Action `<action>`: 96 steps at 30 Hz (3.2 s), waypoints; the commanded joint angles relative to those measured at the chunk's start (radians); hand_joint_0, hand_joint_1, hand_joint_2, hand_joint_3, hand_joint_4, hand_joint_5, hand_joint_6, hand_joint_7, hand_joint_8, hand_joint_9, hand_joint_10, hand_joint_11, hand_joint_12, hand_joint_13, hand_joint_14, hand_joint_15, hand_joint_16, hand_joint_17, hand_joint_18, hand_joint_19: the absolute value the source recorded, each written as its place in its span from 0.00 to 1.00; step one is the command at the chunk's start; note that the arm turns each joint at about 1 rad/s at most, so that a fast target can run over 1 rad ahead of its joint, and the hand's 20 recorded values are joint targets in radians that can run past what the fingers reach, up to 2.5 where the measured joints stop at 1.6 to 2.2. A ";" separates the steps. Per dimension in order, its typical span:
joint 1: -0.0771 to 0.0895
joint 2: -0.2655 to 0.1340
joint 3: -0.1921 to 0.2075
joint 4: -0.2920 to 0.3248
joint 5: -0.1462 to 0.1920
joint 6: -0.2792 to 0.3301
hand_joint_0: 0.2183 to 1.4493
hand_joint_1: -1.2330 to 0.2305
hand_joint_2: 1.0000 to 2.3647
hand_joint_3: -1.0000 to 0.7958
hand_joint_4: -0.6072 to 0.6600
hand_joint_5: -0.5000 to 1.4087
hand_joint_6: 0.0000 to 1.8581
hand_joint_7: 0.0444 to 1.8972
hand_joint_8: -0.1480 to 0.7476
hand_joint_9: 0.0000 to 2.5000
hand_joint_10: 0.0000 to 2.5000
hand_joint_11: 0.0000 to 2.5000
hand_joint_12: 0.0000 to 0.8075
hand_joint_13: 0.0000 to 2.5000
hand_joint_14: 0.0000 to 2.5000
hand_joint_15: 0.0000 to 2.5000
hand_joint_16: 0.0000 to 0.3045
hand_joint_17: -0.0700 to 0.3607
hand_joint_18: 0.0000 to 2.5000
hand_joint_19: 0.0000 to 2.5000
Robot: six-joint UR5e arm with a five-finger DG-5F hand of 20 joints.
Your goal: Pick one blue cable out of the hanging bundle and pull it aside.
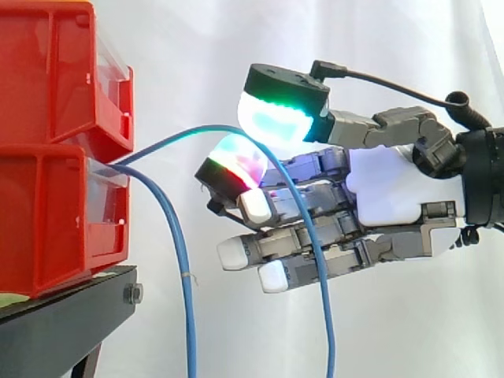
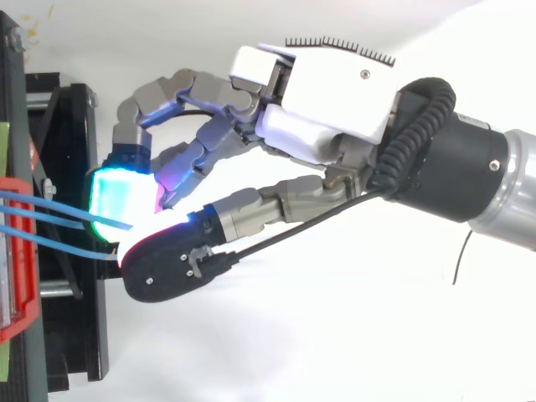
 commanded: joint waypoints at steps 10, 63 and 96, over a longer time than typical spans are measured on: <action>0.001 -0.001 -0.001 -0.007 0.000 0.005 0.31 0.31 0.01 0.41 0.53 0.20 0.50 0.56 0.48 0.42 0.01 0.22 0.41 0.29 0.01 0.20 0.14 0.39 0.25 0.24; -0.003 0.001 -0.001 -0.044 0.000 0.008 0.28 0.31 0.02 0.51 0.59 0.21 0.49 0.60 0.50 0.45 0.01 0.21 0.43 0.30 0.01 0.20 0.16 0.41 0.25 0.23; 0.007 0.030 -0.001 -0.185 0.021 -0.010 0.31 0.26 0.01 0.64 0.47 0.22 0.50 0.62 0.51 0.47 0.01 0.21 0.48 0.34 0.01 0.25 0.17 0.43 0.29 0.23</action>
